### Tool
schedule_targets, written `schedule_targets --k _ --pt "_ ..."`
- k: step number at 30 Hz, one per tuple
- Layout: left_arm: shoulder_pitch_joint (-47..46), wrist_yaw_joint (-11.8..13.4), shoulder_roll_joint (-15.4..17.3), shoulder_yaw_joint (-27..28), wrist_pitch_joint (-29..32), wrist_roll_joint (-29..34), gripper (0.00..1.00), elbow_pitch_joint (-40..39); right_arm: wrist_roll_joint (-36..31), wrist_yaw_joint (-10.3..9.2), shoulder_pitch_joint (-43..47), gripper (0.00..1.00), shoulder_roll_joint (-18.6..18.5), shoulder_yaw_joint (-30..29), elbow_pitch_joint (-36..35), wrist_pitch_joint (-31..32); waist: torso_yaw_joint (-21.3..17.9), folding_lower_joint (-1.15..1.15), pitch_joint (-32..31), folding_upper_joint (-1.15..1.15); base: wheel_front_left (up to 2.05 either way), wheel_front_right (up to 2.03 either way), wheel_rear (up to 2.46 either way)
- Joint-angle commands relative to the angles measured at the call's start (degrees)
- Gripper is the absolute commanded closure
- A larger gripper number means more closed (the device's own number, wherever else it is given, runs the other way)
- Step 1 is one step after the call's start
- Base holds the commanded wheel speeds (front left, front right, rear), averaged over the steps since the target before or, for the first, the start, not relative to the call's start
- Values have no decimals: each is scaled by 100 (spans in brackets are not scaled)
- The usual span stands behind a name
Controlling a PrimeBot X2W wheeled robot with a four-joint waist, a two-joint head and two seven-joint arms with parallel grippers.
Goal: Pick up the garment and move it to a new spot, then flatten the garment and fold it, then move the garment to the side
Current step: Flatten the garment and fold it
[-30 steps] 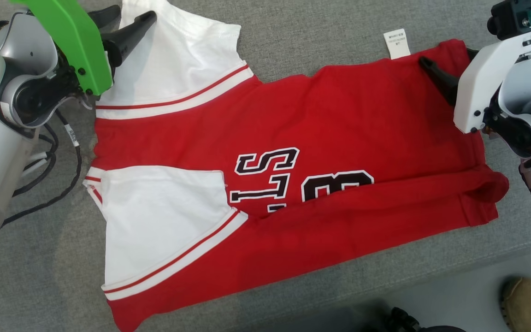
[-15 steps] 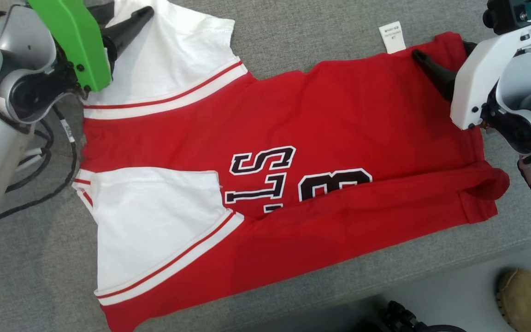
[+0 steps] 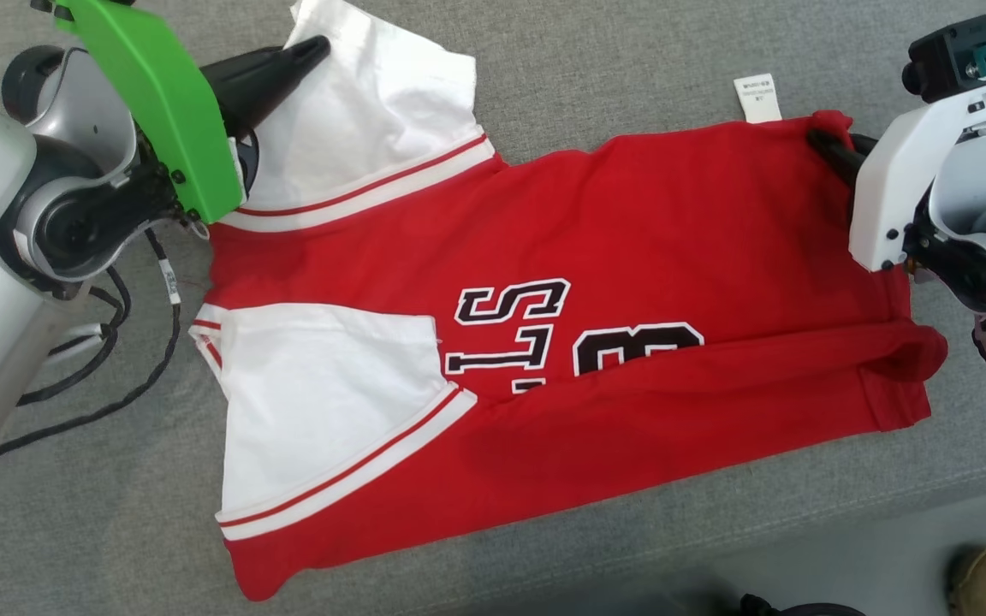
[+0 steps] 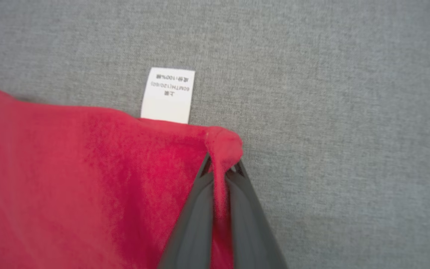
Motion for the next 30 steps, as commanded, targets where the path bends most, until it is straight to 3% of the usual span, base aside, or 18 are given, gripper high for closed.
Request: schedule_targets --k 1,15,22,30 --pt "123 -12 59 15 -63 -120 100 -147 16 -8 134 100 -46 -23 46 -32 144 0 -193 0 0 0 0" --pt "1256 19 796 103 -728 -744 100 -2140 196 -8 754 100 -466 -104 -30 -739 493 0 -843 0 0 0 0" --pt "2124 463 1124 145 -1291 -790 100 -3170 351 -8 1087 100 -905 321 -446 -1602 560 0 -984 0 0 0 0" --pt "3494 929 1388 -205 -2060 -636 100 -4274 825 -9 1575 100 -1818 1265 -1078 -2872 551 0 -1138 0 0 0 0"
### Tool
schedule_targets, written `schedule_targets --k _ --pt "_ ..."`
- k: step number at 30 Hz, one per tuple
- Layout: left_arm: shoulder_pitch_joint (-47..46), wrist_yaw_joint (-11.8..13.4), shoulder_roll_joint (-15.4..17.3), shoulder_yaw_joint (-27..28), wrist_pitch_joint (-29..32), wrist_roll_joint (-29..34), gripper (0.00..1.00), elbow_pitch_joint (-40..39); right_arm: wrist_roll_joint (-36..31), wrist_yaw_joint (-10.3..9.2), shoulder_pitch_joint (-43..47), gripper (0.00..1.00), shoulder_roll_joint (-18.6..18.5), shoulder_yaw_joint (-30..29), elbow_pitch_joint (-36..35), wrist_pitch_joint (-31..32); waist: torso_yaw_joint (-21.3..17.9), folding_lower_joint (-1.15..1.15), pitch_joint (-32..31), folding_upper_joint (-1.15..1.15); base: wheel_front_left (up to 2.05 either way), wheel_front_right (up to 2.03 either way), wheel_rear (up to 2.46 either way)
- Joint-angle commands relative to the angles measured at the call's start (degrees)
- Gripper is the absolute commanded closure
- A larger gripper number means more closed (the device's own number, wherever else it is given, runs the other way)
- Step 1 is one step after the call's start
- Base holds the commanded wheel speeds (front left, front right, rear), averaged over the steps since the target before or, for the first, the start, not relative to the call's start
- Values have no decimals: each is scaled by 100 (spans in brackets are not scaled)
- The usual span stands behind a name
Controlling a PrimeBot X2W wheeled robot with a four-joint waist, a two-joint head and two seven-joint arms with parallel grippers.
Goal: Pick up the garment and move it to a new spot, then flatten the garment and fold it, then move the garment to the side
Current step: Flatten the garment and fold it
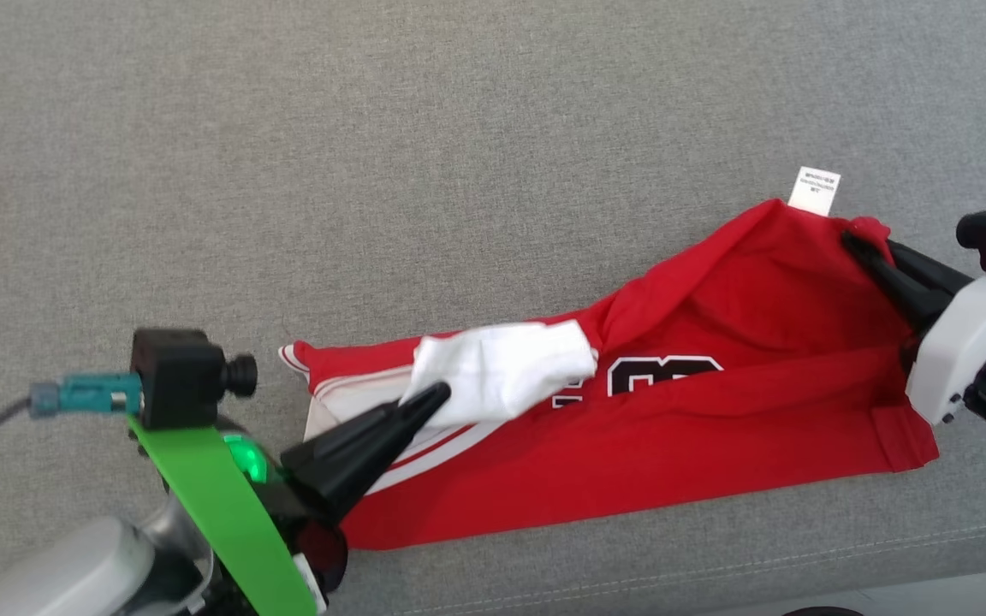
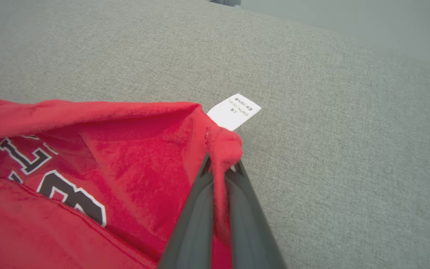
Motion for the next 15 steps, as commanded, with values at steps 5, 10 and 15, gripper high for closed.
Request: schedule_targets --k 5,10,15 --pt "836 134 107 -252 -458 77 100 -7 474 -10 299 100 -624 534 -148 -589 30 0 -90 0 0 0 0" --pt "1170 46 -35 -313 -705 -86 100 372 526 -9 301 100 -879 896 -17 -830 65 0 -160 0 0 0 0" --pt "1237 -62 -159 -238 -794 -301 100 950 593 -10 198 100 -1061 1433 39 -1117 162 0 -243 0 0 0 0"
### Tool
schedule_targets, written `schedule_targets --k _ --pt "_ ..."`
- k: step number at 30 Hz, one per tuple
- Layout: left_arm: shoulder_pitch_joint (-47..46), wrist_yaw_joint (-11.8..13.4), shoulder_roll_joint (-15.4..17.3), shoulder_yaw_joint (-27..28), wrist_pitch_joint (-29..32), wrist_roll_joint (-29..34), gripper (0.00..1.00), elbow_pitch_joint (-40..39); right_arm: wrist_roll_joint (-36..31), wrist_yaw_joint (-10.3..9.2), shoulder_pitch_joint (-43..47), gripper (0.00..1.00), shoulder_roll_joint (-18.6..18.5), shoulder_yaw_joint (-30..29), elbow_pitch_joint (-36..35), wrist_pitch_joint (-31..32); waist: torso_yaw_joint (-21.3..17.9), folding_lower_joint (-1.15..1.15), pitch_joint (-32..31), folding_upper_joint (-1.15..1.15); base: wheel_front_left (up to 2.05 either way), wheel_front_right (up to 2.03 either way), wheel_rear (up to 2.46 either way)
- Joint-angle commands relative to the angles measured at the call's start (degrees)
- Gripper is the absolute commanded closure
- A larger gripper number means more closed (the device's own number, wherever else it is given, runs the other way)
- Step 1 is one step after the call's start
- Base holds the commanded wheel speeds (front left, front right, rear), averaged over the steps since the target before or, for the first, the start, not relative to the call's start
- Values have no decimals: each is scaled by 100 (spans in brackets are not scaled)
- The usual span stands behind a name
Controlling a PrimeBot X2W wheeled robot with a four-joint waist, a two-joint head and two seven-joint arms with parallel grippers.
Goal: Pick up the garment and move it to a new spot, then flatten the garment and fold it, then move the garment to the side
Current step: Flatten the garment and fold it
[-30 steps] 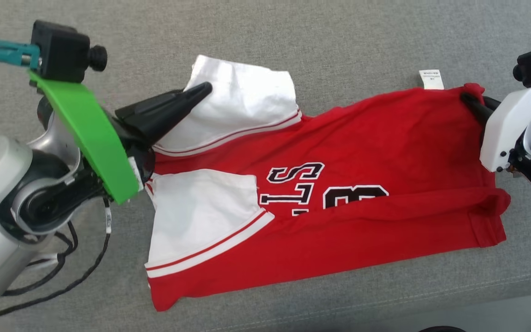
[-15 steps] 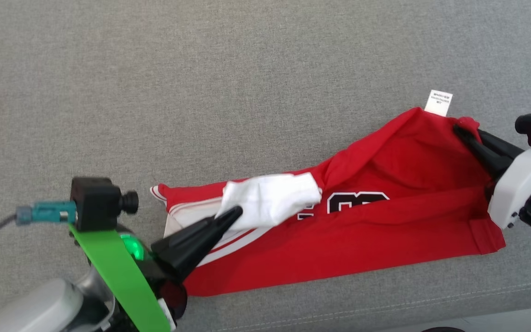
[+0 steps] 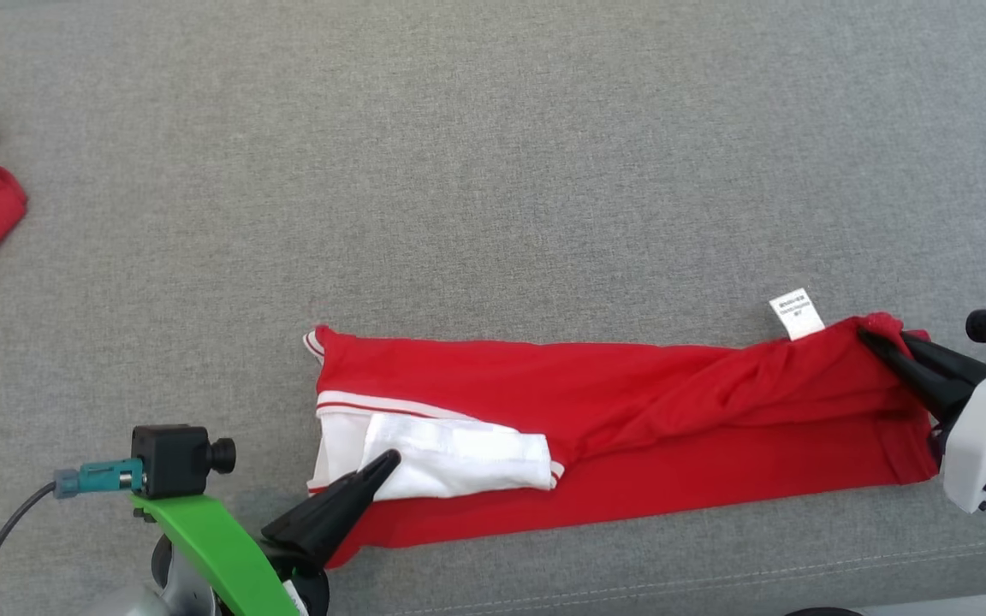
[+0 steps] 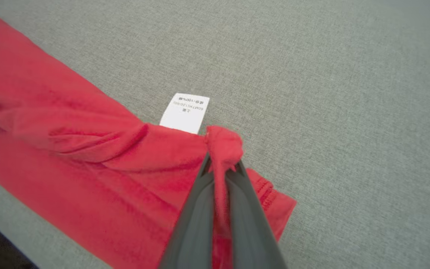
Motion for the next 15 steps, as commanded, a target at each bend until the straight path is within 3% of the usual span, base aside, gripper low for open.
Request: schedule_targets --k 1,8,15 --pt "50 -33 -44 27 -16 -82 100 41 33 -9 -72 100 -54 67 -13 -61 38 0 -36 0 0 0 0" --pt "55 -104 -141 41 32 -220 100 292 18 -10 -402 100 -331 758 -13 -337 60 0 -122 0 0 0 0" --pt "228 -10 -373 -40 -103 -267 100 -84 118 -10 -685 100 -545 1238 137 -507 107 0 -212 0 0 0 0"
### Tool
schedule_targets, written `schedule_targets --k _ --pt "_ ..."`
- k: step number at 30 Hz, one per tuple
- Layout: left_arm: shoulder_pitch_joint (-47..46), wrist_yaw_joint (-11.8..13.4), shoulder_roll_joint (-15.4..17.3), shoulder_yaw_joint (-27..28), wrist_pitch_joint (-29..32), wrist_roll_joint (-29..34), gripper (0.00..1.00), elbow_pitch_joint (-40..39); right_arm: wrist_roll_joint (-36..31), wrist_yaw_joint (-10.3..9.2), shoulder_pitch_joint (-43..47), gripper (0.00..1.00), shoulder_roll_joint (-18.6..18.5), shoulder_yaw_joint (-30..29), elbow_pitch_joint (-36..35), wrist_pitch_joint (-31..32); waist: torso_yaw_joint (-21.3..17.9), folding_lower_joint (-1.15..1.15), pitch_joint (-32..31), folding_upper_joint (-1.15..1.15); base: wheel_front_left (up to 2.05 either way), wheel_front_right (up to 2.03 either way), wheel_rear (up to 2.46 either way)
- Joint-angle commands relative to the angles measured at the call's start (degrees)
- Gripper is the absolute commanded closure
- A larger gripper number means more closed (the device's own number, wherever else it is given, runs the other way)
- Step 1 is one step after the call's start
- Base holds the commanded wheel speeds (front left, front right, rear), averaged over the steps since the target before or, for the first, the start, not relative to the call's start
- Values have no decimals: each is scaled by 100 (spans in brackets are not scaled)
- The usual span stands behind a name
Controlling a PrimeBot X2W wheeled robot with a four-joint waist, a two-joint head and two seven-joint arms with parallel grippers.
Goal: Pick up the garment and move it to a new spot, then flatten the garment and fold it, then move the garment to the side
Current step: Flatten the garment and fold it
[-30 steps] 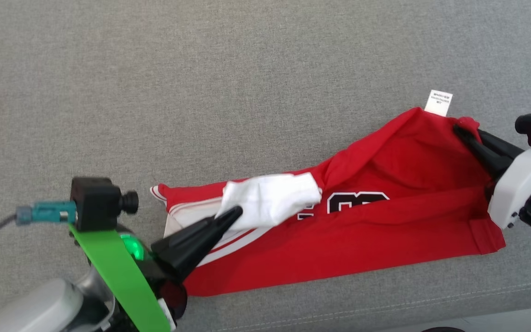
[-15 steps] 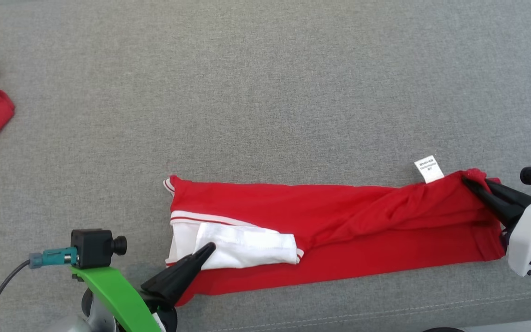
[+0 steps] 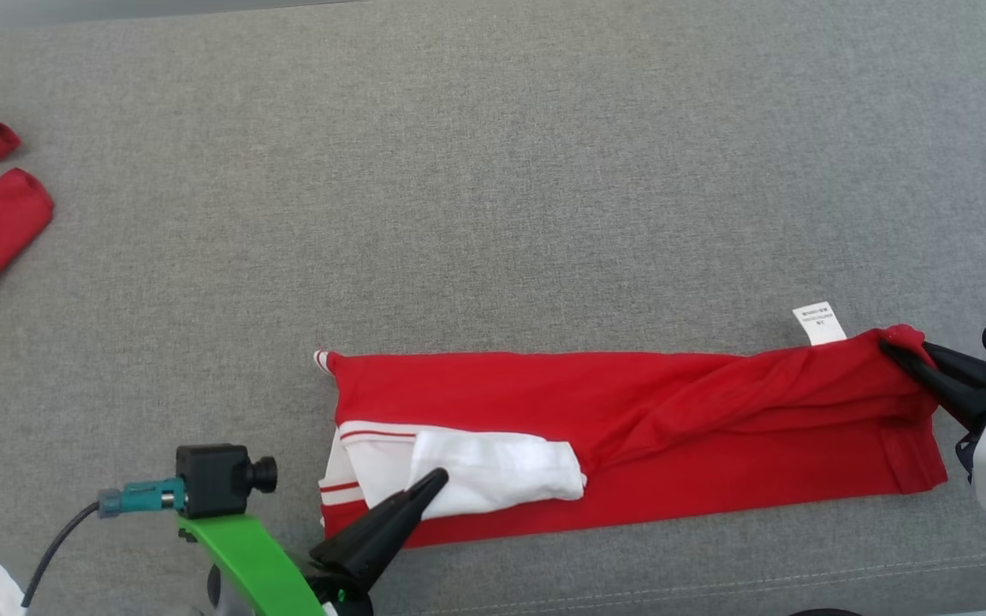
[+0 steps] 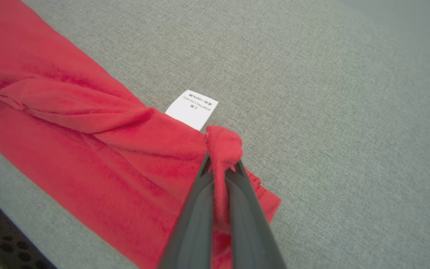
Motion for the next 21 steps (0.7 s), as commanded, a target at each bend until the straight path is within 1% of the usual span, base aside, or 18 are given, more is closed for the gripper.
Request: schedule_targets --k 1,6,8,10,12,13,18,19,20,21 --pt "80 26 -53 -26 -5 -9 100 -36 44 -10 -76 100 -22 32 32 -55 30 0 -8 0 0 0 0" --pt "26 80 -207 -81 41 -12 100 74 99 -10 -266 100 -64 250 100 -167 85 0 39 0 0 0 0" --pt "3 52 -256 -59 68 -95 100 138 95 -10 -349 100 -79 399 11 -240 98 0 65 0 0 0 0" --pt "-20 0 -321 -27 109 -241 100 277 150 -10 -416 100 -136 508 40 -280 109 0 85 0 0 0 0" --pt "-129 38 -393 34 133 -294 100 521 183 -10 -482 100 -137 620 56 -317 121 0 104 0 0 0 0" --pt "-220 64 -425 57 140 -270 98 668 195 -10 -509 100 -134 676 59 -325 123 0 115 0 0 0 0" --pt "-651 139 -736 161 255 -268 96 1346 234 -10 -739 100 -38 973 129 -419 61 0 137 0 0 0 0" --pt "-688 154 -761 152 302 -275 95 1410 232 -10 -774 100 -23 1019 139 -427 41 0 140 0 0 0 0" --pt "-720 175 -772 132 321 -256 90 1485 226 -10 -803 100 -13 1063 146 -436 24 0 143 0 0 0 0" --pt "-720 175 -772 132 321 -256 90 1485 226 -10 -803 100 -13 1063 146 -436 24 0 143 0 0 0 0"
